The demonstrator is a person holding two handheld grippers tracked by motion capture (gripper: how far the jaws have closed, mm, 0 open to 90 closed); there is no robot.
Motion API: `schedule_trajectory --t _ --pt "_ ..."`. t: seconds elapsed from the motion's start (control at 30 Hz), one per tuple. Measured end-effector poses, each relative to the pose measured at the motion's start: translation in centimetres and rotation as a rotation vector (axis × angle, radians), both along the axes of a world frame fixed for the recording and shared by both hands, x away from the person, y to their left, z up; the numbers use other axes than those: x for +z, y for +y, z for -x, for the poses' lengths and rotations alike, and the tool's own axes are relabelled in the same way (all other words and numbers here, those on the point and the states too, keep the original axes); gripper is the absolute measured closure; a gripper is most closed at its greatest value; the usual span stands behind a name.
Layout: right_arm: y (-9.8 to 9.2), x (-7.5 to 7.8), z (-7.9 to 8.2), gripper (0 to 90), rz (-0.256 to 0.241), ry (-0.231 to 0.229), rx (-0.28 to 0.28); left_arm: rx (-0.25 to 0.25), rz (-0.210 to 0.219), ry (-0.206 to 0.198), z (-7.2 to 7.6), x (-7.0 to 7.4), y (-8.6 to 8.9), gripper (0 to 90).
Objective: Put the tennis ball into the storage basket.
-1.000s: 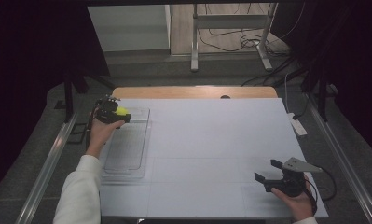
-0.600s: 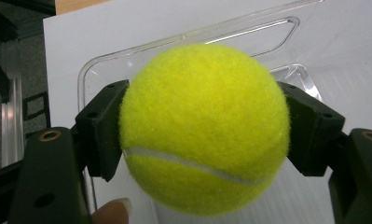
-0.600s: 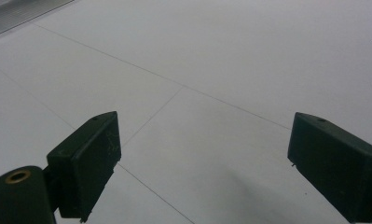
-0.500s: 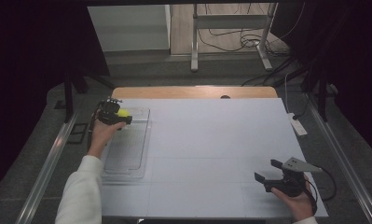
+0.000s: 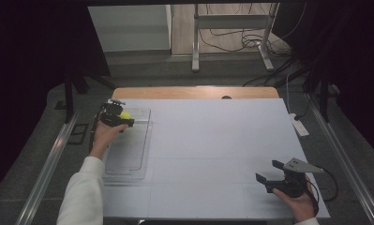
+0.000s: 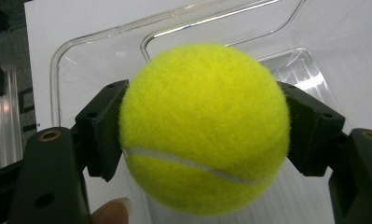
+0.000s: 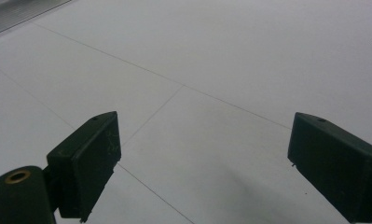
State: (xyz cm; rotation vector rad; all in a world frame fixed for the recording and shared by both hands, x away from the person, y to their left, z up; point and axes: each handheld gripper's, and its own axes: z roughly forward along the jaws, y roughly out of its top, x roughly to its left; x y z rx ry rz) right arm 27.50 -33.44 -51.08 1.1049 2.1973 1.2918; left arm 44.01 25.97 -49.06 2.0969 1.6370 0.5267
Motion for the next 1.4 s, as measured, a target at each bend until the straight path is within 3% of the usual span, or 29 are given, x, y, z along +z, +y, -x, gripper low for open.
schedule_trajectory --t 0.4,0.67,0.87,1.2,1.4 --pt "0.0 -0.1 0.0 9.9 0.001 0.003 -0.001 0.001 -0.012 0.034 -0.3 -0.7 -0.1 25.8" --pt "0.0 -0.1 -0.1 9.8 0.004 0.007 0.001 -0.001 -0.057 0.041 -0.5 -1.2 -0.4 25.7" --pt "0.0 -0.1 -0.1 9.8 0.004 0.007 0.001 0.0 -0.068 0.044 -0.5 -1.3 -0.5 25.1" --pt "0.1 -0.1 0.0 9.7 0.005 0.007 0.002 -0.026 -0.043 -0.031 0.0 -0.3 -0.9 17.1" --pt "0.0 0.0 0.0 9.7 0.004 0.004 0.003 -0.023 -0.027 -0.045 0.1 0.0 -0.8 14.1"
